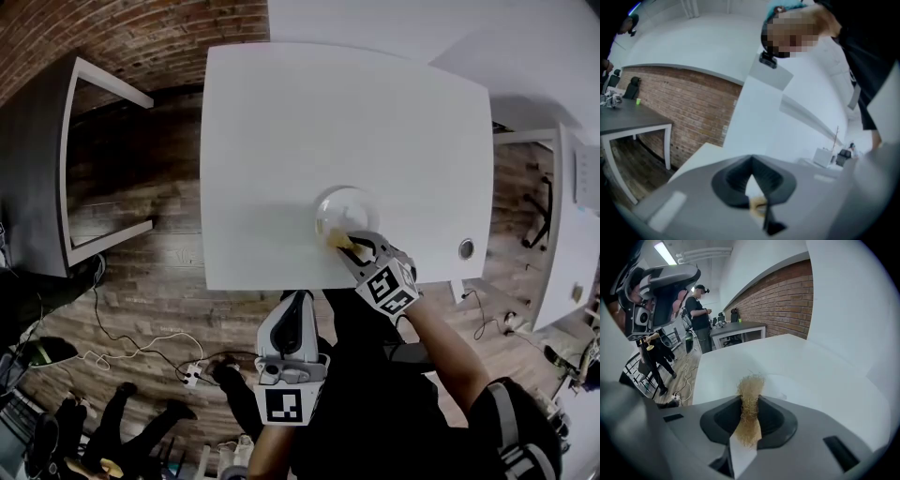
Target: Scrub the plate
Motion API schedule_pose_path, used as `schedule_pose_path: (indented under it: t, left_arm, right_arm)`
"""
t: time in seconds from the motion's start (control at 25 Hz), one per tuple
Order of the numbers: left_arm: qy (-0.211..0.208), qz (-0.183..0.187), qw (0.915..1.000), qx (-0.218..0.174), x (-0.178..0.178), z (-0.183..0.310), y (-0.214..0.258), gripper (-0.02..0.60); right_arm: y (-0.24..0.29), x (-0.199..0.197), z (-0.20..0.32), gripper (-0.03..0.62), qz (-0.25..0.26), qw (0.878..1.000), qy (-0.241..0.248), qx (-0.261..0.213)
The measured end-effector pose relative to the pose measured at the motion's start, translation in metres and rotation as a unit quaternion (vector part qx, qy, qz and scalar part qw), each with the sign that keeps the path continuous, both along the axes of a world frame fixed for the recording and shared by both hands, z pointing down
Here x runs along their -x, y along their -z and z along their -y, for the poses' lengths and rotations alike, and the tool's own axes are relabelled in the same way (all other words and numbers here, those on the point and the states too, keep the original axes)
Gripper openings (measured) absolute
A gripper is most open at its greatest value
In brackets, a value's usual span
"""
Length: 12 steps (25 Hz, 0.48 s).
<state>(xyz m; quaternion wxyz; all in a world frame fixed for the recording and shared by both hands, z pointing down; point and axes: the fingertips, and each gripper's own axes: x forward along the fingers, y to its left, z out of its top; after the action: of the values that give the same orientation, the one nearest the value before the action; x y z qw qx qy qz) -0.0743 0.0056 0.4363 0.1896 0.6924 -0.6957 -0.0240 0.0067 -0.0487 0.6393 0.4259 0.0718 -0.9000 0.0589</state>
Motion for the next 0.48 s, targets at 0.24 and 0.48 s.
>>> schedule_pose_path:
  t: [0.24, 0.48]
  left_arm:
    - [0.010, 0.002, 0.9999, -0.009, 0.001, 0.003, 0.002, 0.003]
    - [0.019, 0.010, 0.9998, -0.003, 0.005, 0.004, 0.004, 0.003]
  right_arm:
    - [-0.006, -0.002, 0.023, 0.080, -0.007, 1.000, -0.008, -0.011]
    - [-0.007, 0.000, 0.061, 0.080, -0.007, 0.999, -0.022, -0.030]
